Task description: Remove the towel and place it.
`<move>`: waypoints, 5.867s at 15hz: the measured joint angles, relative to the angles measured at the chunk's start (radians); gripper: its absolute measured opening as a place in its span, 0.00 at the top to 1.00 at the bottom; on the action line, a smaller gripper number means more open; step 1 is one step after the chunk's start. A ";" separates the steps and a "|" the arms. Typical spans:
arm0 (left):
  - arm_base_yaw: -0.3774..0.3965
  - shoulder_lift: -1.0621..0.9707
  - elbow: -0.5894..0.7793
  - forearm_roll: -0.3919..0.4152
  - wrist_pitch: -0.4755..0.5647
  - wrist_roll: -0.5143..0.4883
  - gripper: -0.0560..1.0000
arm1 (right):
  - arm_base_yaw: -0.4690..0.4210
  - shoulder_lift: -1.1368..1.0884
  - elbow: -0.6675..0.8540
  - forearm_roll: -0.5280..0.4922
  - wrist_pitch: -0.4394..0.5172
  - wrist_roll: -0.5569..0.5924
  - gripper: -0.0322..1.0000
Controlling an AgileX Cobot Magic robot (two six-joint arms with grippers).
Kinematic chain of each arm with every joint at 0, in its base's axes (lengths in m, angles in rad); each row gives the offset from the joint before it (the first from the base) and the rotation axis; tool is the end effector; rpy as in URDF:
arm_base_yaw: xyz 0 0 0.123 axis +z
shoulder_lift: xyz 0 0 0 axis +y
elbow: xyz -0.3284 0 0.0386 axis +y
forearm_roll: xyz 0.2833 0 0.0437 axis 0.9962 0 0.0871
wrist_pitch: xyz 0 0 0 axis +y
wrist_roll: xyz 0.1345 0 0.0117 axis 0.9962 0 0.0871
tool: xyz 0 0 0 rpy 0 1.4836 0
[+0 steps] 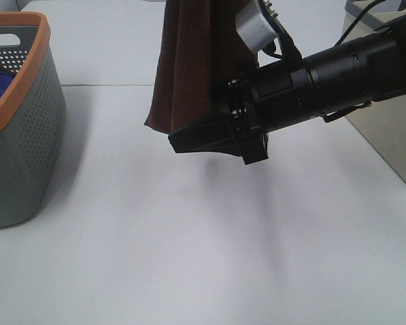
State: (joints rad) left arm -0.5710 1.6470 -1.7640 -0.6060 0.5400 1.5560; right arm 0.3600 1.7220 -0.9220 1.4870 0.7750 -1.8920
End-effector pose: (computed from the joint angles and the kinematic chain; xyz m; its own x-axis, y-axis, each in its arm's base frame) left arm 0.3696 -0.2844 0.4915 0.5330 0.6259 -0.5694 0.5753 0.2255 0.7863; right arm 0.3263 0.2235 0.2000 -0.3036 -0.4393 -0.8455 -0.9260 0.3450 0.1532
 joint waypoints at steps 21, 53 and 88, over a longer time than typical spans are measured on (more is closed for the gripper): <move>0.000 0.036 0.000 0.328 0.055 -0.347 0.95 | 0.000 -0.230 0.000 -0.565 -0.159 0.615 0.97; 0.218 0.405 -0.006 0.796 -0.644 -1.125 0.95 | -0.107 0.210 -0.498 -1.206 -1.271 0.392 0.97; 0.171 0.729 -0.373 0.522 0.663 -0.864 0.95 | -0.213 0.385 -0.777 -1.136 0.268 1.050 0.97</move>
State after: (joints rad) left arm -0.4000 2.3760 -2.1370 -0.0840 1.2030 0.6920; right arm 0.1470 2.1070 -1.6990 0.3510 1.0430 -0.8420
